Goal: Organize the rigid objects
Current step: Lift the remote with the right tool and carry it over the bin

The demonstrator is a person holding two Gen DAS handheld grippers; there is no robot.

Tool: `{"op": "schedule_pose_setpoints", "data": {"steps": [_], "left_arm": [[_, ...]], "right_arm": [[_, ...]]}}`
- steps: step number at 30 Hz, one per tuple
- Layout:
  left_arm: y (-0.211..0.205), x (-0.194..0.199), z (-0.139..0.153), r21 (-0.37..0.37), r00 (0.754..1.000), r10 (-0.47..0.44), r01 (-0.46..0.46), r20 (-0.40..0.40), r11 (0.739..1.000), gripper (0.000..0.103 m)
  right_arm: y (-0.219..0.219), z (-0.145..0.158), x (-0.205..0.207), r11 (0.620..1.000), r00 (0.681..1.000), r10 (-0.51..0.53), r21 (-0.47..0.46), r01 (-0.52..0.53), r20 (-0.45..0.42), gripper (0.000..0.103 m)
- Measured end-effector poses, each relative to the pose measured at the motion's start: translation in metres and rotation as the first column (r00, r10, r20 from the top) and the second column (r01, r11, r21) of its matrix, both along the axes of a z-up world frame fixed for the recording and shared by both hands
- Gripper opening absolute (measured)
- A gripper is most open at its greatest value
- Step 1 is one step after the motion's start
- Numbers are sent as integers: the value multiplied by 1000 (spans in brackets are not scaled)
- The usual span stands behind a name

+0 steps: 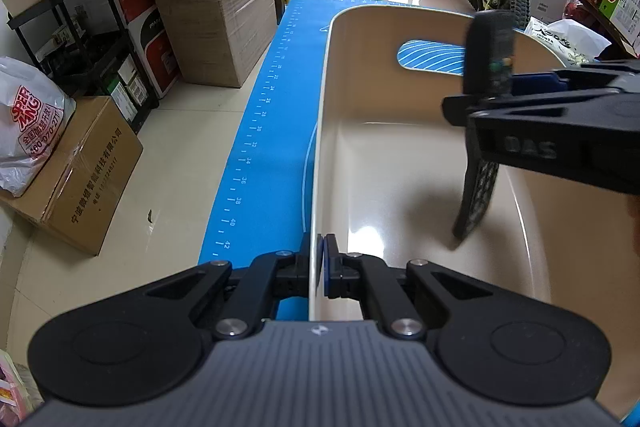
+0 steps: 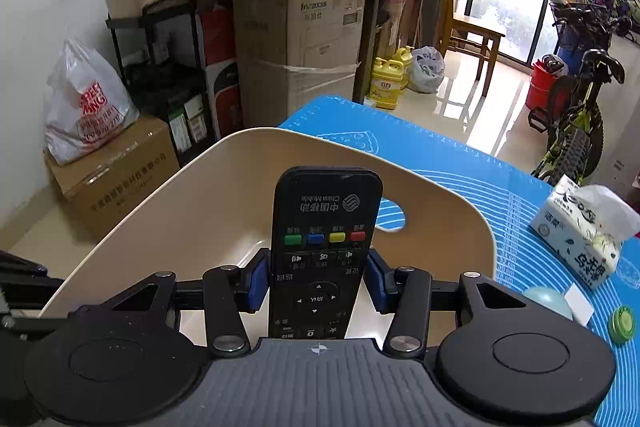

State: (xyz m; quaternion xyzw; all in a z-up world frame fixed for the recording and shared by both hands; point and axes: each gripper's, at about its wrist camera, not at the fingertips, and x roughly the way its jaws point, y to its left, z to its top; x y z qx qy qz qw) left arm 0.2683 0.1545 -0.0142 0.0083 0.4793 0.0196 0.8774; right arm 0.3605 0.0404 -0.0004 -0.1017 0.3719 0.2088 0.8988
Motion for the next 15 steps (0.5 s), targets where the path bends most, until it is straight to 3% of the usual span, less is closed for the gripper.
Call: {"op": "schedule_pose_setpoints", "data": {"steps": [9, 15], "left_arm": [[0, 1, -1, -1, 1000, -1, 1, -1, 1000, 5], [-1, 1, -1, -3, 1000, 2, -2, -1, 1000, 4]], "right_arm": [[22, -25, 17, 994, 993, -3, -108, -10, -120, 53], [24, -25, 16, 991, 993, -7, -131, -9, -121, 77]]}}
